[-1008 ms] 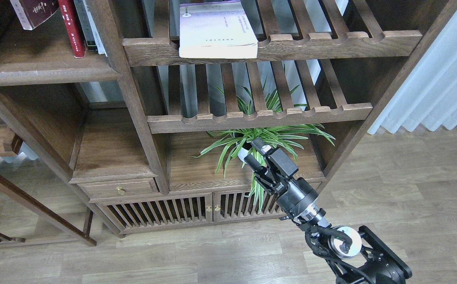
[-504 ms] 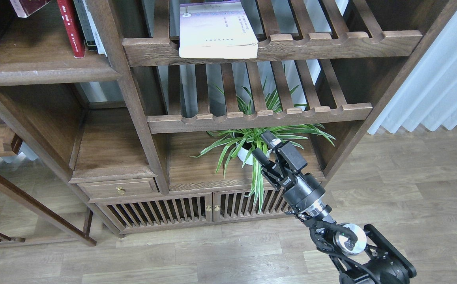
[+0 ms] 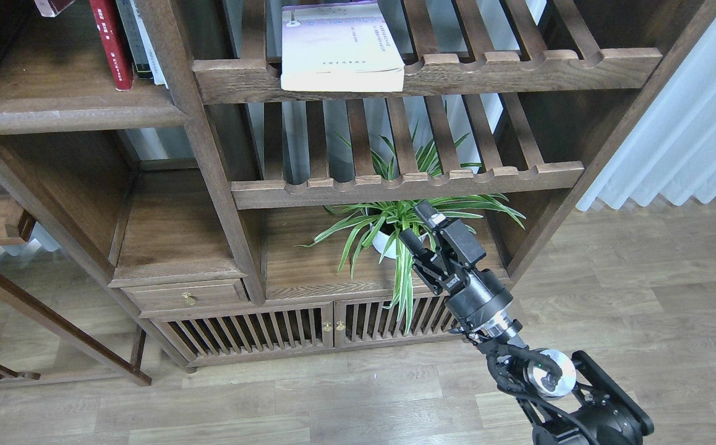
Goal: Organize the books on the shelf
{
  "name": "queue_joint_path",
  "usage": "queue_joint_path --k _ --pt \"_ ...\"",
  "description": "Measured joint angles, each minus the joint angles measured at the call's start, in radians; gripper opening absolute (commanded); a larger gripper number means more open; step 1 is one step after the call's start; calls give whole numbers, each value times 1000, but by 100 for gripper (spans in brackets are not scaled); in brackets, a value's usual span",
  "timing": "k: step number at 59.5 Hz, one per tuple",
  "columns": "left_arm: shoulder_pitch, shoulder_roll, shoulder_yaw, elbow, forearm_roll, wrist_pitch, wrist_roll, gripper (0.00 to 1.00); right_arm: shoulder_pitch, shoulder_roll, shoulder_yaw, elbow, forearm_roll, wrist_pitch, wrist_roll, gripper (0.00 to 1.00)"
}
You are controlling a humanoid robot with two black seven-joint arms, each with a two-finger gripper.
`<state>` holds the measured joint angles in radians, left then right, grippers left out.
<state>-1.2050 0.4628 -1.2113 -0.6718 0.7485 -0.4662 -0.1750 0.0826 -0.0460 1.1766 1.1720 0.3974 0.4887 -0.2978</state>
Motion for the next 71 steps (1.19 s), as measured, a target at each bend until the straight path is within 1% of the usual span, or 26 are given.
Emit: queue_joint_path --k 5,8,9,11,12,13,15,43,54,61,65,70,71 --pt "0 6 17 0 0 -2 -3 6 0 -1 0 0 0 0 1 96" --pt "0 8 25 0 0 -4 -7 10 0 -1 0 0 0 0 2 96" --pt "0 9 27 -1 0 -5 -10 16 0 -1 0 0 0 0 2 96" --pt "1 10 29 -3 0 -5 -15 26 0 -2 0 0 0 0 2 96" --pt "1 10 30 -3 0 -5 -17 39 0 -2 0 0 0 0 2 96" --pt "2 11 30 -4 0 -5 -19 46 0 -2 0 0 0 0 2 96" --pt "3 11 31 -5 0 -5 -21 71 0 -3 0 0 0 0 2 96" --pt "6 14 32 -14 1 9 -28 75 15 -4 1 0 0 0 5 96" --pt "13 16 22 -56 0 13 -27 75 20 -5 1 0 0 0 5 96" --pt "26 45 18 -108 -2 34 -8 75 24 -5 3 0 0 0 5 96" --pt "44 73 18 -147 -6 46 12 75 25 -5 11 0 0 0 5 96" --pt "84 100 18 -203 -21 52 49 75 26 -5 26 0 1 0 7 96" --pt "121 122 15 -246 -40 53 75 75 26 -5 32 0 1 0 8 96"
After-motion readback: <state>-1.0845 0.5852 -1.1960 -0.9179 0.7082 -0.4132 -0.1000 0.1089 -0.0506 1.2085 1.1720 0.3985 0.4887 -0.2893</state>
